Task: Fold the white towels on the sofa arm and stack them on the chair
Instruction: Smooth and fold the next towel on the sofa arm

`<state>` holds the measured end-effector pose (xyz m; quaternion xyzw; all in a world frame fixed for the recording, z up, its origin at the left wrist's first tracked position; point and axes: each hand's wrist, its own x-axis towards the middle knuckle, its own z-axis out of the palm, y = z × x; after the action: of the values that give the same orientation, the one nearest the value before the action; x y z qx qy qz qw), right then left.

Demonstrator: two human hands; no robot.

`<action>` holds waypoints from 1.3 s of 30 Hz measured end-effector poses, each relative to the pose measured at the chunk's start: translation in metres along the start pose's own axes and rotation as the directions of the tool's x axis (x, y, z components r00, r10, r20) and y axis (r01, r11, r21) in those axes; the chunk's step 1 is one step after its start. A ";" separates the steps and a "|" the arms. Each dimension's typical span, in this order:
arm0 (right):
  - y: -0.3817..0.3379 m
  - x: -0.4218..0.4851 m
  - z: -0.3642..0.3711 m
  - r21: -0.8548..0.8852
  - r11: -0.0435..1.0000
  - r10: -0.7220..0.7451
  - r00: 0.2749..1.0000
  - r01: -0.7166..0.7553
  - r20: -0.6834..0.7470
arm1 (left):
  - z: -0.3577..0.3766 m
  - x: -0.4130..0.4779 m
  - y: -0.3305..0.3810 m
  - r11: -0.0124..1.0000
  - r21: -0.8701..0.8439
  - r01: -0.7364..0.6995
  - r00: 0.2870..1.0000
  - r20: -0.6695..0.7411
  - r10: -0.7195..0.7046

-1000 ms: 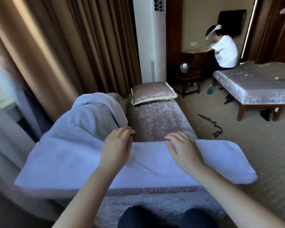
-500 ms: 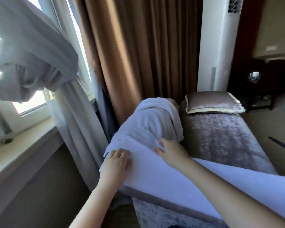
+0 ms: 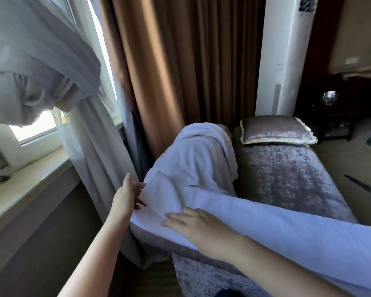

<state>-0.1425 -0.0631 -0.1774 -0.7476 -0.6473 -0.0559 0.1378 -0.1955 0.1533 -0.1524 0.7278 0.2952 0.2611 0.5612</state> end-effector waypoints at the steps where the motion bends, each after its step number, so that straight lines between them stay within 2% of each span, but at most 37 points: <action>1: -0.001 -0.001 0.002 -0.017 1.000 -0.018 1.000 0.018 -0.005 | -0.001 0.001 0.003 0.999 -0.010 0.044 0.999 0.025 -0.044; 2: -0.001 -0.003 0.003 -0.024 0.999 -0.026 1.000 0.026 -0.012 | 0.000 0.000 0.005 0.998 0.054 0.039 0.997 0.060 -0.042; 4: -0.001 -0.005 0.002 -0.014 1.000 -0.021 1.000 0.021 -0.009 | 0.006 0.000 0.005 0.968 0.237 -0.079 0.989 0.137 0.048; 6: -0.003 -0.006 0.000 -0.001 1.000 -0.008 1.000 0.008 -0.008 | 0.011 0.006 0.006 0.945 0.295 -0.138 0.985 0.141 0.100; 7: -0.003 -0.006 -0.001 0.006 1.000 -0.005 1.000 0.005 -0.013 | 0.012 0.009 0.008 0.950 0.280 -0.136 0.986 0.134 0.101; 9: -0.002 -0.007 -0.002 0.010 1.000 0.004 1.000 -0.004 -0.023 | 0.008 0.018 0.011 0.992 0.102 -0.069 0.985 0.163 0.052; 11: 0.001 -0.007 -0.002 0.014 0.999 0.035 0.999 -0.034 -0.017 | 0.004 0.023 0.009 0.993 -0.084 0.080 0.982 0.179 -0.064; 12: 0.004 -0.007 -0.001 0.026 0.999 0.045 0.999 -0.045 -0.012 | 0.003 0.021 0.007 0.982 -0.125 0.139 0.980 0.159 -0.118; 13: 0.006 -0.008 0.000 0.042 0.998 0.048 0.999 -0.048 -0.009 | 0.001 0.020 0.003 0.979 -0.122 0.162 0.981 0.123 -0.147; 16: 0.011 -0.015 0.006 0.105 0.994 0.040 0.999 -0.039 -0.003 | -0.005 0.017 -0.010 0.989 0.031 0.147 0.987 0.061 -0.148; 20: 0.016 -0.023 0.005 0.228 0.970 0.110 0.990 -0.087 -0.089 | -0.003 0.018 -0.002 0.982 0.090 0.165 0.975 0.138 -0.176; 23: 0.020 -0.026 0.005 0.222 0.971 0.124 0.984 -0.094 -0.126 | 0.013 0.025 0.006 0.987 0.155 0.050 0.992 0.108 -0.068; 26: 0.027 -0.032 0.007 0.146 0.985 0.107 0.986 -0.088 -0.127 | 0.025 0.032 0.004 0.964 0.266 -0.026 1.000 0.001 0.027; 30: 0.028 -0.048 0.015 -0.079 0.994 0.045 0.959 -0.070 -0.279 | 0.021 0.028 -0.005 0.875 0.468 -0.125 0.982 -0.066 0.176; 33: 0.016 -0.058 0.029 -0.176 0.978 0.025 0.909 -0.108 -0.416 | 0.003 0.011 -0.017 0.873 0.473 -0.122 0.971 -0.126 0.204; 36: 0.006 -0.066 0.047 -0.236 0.955 0.029 0.852 -0.177 -0.523 | -0.015 -0.009 -0.038 0.883 0.456 -0.110 0.983 -0.082 0.165; 39: 0.002 -0.067 0.063 -0.248 0.922 0.092 0.791 -0.297 -0.605 | -0.026 -0.027 -0.055 0.913 0.391 -0.114 0.989 -0.042 0.141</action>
<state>-0.1566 -0.1101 -0.2558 -0.7697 -0.4734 -0.3747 0.2072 -0.2406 0.1617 -0.2012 0.8326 0.3123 0.2586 0.3774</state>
